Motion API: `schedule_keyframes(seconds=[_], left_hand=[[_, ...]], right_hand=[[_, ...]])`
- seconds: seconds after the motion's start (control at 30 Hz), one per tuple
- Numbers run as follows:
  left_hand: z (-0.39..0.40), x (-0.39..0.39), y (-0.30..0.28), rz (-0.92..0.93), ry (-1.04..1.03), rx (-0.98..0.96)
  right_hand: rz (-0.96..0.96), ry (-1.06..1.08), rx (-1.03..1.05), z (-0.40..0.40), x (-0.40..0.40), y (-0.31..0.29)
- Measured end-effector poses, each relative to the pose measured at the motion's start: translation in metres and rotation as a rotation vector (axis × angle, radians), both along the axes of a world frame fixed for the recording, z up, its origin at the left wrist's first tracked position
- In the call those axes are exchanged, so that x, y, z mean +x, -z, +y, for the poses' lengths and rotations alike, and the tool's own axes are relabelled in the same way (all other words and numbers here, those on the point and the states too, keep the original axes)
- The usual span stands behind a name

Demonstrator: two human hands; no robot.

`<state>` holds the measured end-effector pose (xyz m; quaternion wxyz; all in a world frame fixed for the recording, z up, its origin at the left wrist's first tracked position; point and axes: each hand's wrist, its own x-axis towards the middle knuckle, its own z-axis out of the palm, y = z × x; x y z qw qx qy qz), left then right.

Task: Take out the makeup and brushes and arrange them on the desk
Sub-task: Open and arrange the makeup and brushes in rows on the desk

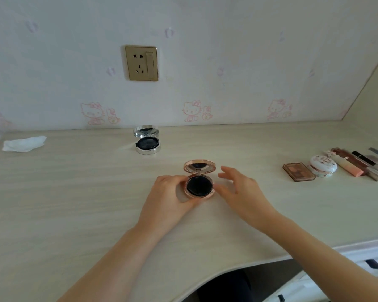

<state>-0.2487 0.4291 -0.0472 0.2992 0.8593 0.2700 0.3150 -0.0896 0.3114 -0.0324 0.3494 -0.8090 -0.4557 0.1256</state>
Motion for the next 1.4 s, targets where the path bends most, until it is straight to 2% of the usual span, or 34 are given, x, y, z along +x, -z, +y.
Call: schedule_keyframes(seconds=[0.1, 0.33, 0.6, 1.07, 1.4], left_hand=[[0.0, 0.0, 0.001, 0.005, -0.013, 0.033], [0.0, -0.001, 0.002, 0.034, -0.013, 0.055], [0.009, 0.012, 0.006, 0.125, -0.078, 0.132], [0.071, 0.054, -0.003, 0.287, -0.22, 0.241], [0.09, 0.066, 0.008, 0.322, -0.162, 0.387]], right_hand=[[-0.081, 0.037, 0.006, 0.0, -0.008, 0.008], [-0.256, -0.09, 0.062, 0.002, -0.024, 0.013], [-0.248, -0.189, 0.102, 0.016, -0.008, 0.012], [-0.275, -0.196, 0.078, 0.109, 0.035, 0.013], [-0.287, -0.18, 0.068, 0.143, 0.042, 0.013]])
